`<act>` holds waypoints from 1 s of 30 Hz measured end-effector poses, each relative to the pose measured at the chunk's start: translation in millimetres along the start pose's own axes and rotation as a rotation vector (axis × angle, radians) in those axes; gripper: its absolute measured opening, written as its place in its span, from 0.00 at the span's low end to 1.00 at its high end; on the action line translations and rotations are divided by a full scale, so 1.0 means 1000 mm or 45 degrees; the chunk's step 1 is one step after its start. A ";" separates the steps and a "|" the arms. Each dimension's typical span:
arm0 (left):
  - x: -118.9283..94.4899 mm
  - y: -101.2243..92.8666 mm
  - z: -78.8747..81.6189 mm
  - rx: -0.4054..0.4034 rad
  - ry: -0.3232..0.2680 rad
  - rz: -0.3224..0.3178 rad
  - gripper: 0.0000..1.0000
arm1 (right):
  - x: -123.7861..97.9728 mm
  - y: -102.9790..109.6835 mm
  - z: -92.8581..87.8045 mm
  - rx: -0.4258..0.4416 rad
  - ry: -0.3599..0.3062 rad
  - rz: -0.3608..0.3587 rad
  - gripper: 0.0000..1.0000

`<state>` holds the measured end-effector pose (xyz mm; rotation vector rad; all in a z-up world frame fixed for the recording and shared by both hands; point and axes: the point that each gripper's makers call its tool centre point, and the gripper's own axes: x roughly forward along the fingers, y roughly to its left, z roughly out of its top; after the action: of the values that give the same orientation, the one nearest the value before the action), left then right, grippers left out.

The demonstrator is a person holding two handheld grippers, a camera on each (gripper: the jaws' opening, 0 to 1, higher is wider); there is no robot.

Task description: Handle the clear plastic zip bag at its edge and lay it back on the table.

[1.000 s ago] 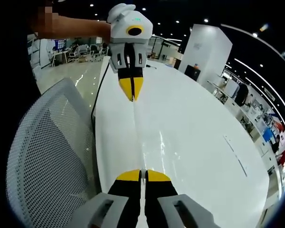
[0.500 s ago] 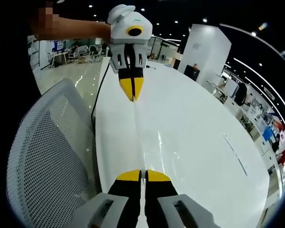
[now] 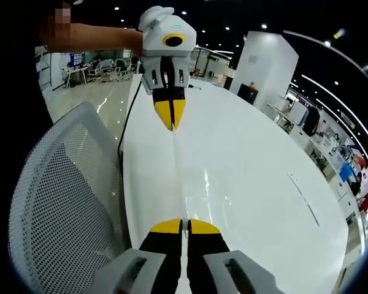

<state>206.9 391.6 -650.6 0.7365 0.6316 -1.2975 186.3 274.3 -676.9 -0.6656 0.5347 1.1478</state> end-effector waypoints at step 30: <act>0.012 -0.010 0.008 0.128 0.006 -0.047 0.00 | -0.003 0.009 -0.018 0.050 0.072 0.045 0.00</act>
<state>199.0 376.4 -656.1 0.8132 0.5892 -1.3693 176.0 262.0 -689.4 -0.6587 0.6172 1.1513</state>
